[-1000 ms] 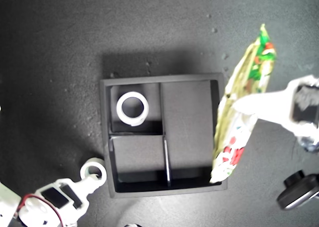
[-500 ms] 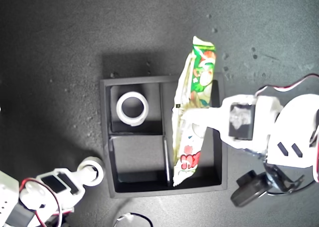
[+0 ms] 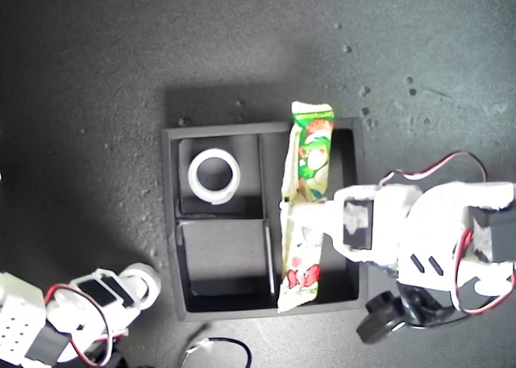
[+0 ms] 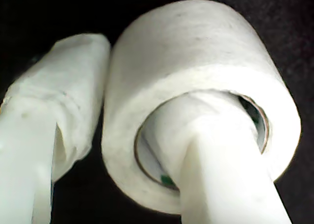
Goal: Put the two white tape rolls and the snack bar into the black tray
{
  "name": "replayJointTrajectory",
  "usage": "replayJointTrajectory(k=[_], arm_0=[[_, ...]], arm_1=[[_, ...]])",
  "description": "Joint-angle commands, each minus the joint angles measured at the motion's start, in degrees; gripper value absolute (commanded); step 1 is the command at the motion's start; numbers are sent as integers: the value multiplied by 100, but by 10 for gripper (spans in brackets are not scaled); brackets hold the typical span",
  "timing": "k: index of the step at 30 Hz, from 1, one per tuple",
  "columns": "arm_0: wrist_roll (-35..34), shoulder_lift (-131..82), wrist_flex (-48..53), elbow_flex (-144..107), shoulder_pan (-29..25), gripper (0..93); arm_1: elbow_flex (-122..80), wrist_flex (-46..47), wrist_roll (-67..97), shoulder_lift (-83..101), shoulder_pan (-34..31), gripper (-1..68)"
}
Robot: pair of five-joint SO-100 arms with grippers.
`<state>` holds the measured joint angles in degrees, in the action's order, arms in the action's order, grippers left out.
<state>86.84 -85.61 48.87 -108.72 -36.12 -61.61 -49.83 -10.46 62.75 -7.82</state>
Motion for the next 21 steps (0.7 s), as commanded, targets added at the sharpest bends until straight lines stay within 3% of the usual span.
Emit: replayJointTrajectory(k=[1, 5, 9, 12, 19, 21], arm_0=[[9, -290, 44, -167, 185, 2], [-237, -1274, 1063, -88, 439, 2], [-861, -1890, 2821, 1063, 879, 2], [-1468, -1670, 3814, 2461, 1248, 2], [-2435, 44, 4456, 5168, 1617, 2], [-2531, 650, 4544, 5757, 1617, 2]], arm_1=[[563, -536, -53, 114, -26, 180], [1318, -1380, -70, 114, -9, 167], [2224, -2285, -809, 167, 176, 49], [3085, -3050, -1854, 167, 439, 12], [5317, -5353, -4386, 220, 993, -5], [4447, -5344, -4772, 1055, 1011, -5]])
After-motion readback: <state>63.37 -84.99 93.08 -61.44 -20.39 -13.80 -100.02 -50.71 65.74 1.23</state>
